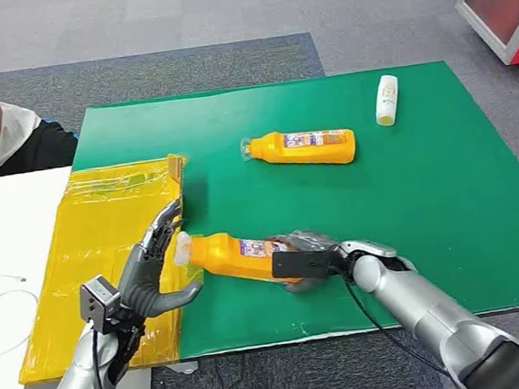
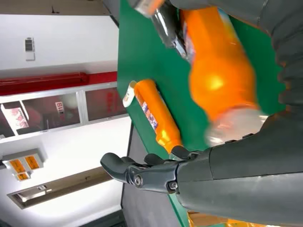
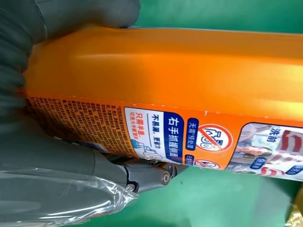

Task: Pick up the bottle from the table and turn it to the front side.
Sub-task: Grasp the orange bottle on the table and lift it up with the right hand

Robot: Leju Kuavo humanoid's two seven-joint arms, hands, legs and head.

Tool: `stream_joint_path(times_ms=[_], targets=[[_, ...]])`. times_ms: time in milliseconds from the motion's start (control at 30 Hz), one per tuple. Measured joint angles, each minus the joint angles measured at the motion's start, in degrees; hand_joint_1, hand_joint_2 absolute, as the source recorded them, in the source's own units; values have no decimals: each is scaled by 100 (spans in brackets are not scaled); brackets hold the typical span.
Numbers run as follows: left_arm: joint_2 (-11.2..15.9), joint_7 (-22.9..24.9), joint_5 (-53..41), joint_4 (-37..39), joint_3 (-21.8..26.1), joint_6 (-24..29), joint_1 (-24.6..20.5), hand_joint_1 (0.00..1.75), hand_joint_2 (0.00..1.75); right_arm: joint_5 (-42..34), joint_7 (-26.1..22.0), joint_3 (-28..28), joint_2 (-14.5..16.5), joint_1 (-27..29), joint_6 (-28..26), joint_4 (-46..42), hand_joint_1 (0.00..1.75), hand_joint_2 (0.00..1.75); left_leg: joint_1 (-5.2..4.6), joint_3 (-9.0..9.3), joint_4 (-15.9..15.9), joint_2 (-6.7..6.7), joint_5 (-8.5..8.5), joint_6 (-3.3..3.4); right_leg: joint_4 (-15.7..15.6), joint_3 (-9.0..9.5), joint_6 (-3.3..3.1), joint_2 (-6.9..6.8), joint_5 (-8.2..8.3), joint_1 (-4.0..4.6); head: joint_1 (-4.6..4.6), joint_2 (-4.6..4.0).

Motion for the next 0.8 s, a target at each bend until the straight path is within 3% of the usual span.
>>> stream_joint_path(times_ms=[333, 600, 667, 800], targets=[[51, -70, 53, 35, -6, 35, 25, 0, 175, -1080, -476, -798, -366, 665, 462, -405, 175, 175, 0, -5, 0, -1, -1, 1, 0, 1, 1, -1, 0, 0, 1, 0], [38, 168, 742, 40, 339, 44, 238, 0, 175, -1430, -407, -1453, -315, 1342, 274, -1032, 175, 175, 0, -22, -1, -2, -2, 2, 2, -11, 3, -3, -4, 0, 1, 0], [20, 274, 1126, 69, 458, -322, 264, 0, 175, -1360, -379, -1564, -259, 1462, 141, -1257, 175, 175, 0, -26, -1, -2, -2, 2, 2, -15, 4, -3, -4, 0, 1, 0], [3, 524, 2780, 378, 612, -2146, 211, 0, 175, -1024, -371, -1633, -95, 1572, -99, -1776, 175, 175, 0, -28, -1, -2, -2, 2, 3, -18, 4, -3, -4, 0, 2, 0]])
